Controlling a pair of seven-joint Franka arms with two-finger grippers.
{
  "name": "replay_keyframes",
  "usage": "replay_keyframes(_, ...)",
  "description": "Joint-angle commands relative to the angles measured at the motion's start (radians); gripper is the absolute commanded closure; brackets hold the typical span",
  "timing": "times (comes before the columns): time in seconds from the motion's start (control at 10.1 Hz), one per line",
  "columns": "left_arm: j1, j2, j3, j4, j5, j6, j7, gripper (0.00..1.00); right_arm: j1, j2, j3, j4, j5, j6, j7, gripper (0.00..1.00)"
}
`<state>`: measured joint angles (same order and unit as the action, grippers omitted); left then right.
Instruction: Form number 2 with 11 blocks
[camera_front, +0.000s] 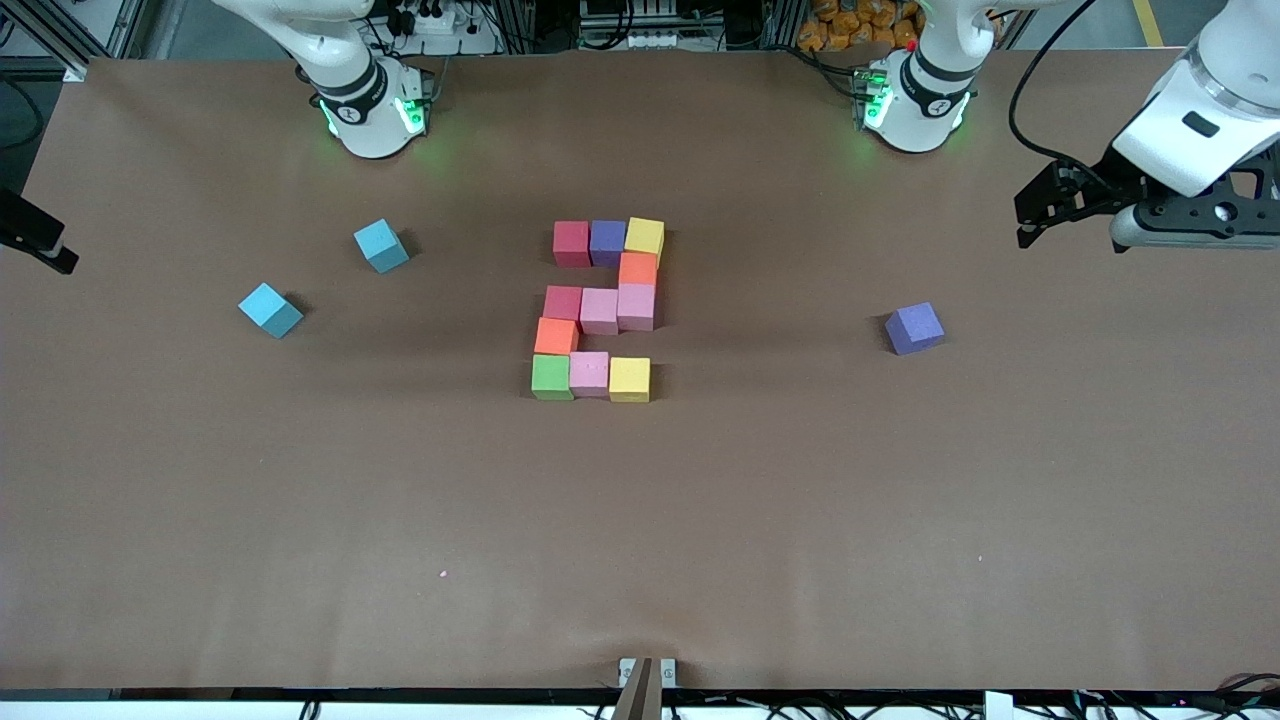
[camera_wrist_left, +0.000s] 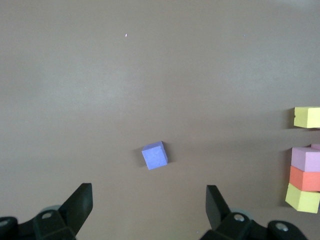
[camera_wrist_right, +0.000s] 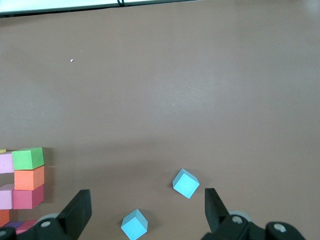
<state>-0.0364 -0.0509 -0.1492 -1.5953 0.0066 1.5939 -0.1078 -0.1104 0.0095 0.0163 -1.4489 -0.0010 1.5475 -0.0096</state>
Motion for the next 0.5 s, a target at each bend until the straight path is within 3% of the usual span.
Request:
replay_keyframes(0.0, -0.01, 0.014, 0.008, 0.031, -0.02, -0.025, 0.027, 0.0, -0.008, 0.006, 0.005, 0.018, 0.015, -0.007, 0.004, 0.0)
replay_keyframes(0.4, -0.016, 0.014, 0.008, 0.031, -0.016, -0.025, 0.027, 0.0, -0.009, 0.006, 0.005, 0.018, 0.015, -0.007, 0.004, 0.0)
